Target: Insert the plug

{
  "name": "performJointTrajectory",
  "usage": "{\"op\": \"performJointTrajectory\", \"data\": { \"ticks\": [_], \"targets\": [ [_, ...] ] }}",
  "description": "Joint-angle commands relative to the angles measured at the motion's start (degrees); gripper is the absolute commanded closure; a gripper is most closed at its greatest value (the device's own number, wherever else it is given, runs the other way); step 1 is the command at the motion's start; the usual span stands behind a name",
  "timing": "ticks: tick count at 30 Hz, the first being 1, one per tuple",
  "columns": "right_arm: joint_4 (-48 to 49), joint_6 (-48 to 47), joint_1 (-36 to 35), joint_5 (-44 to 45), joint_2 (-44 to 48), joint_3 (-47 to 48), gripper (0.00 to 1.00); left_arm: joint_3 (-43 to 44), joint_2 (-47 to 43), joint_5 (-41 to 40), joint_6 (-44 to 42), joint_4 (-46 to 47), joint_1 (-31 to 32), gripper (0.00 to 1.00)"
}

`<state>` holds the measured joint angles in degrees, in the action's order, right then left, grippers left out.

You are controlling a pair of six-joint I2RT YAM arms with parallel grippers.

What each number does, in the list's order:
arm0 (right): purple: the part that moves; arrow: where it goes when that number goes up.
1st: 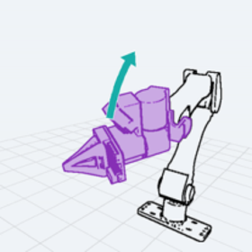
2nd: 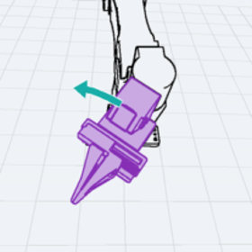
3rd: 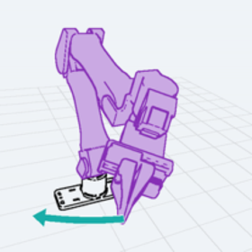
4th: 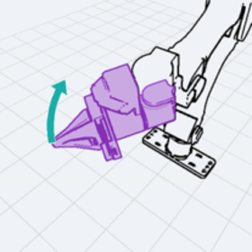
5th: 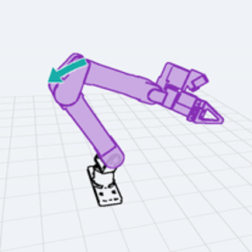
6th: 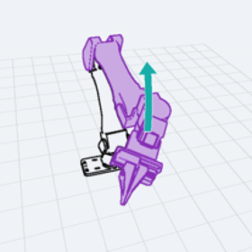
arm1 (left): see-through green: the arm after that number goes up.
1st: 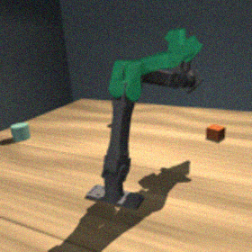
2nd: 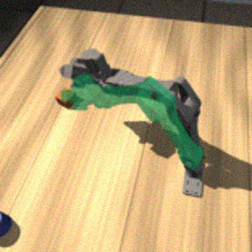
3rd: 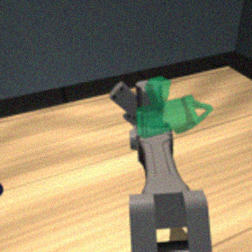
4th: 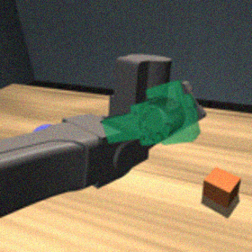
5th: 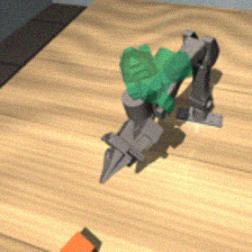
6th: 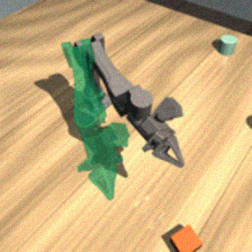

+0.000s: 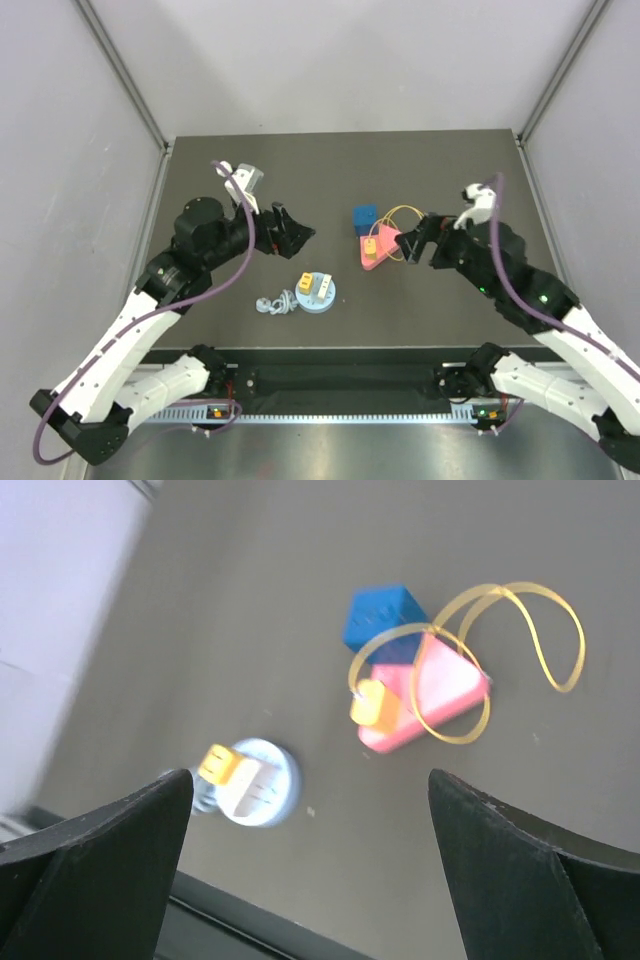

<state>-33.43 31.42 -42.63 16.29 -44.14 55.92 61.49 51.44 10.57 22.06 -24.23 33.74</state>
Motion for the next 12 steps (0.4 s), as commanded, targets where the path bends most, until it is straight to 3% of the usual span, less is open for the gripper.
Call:
{"op": "performJointTrajectory", "data": {
  "ticks": [1,12],
  "targets": [
    [5.57,1.19,-0.17,-1.88,6.68,-0.11,0.0,0.56,-2.66,7.62,4.21,9.72,0.01,0.02],
    [8.2,-1.01,-0.17,-1.79,6.26,1.65,0.0,1.18,-4.77,4.73,-1.41,6.91,0.1,0.02]
  ]
}}
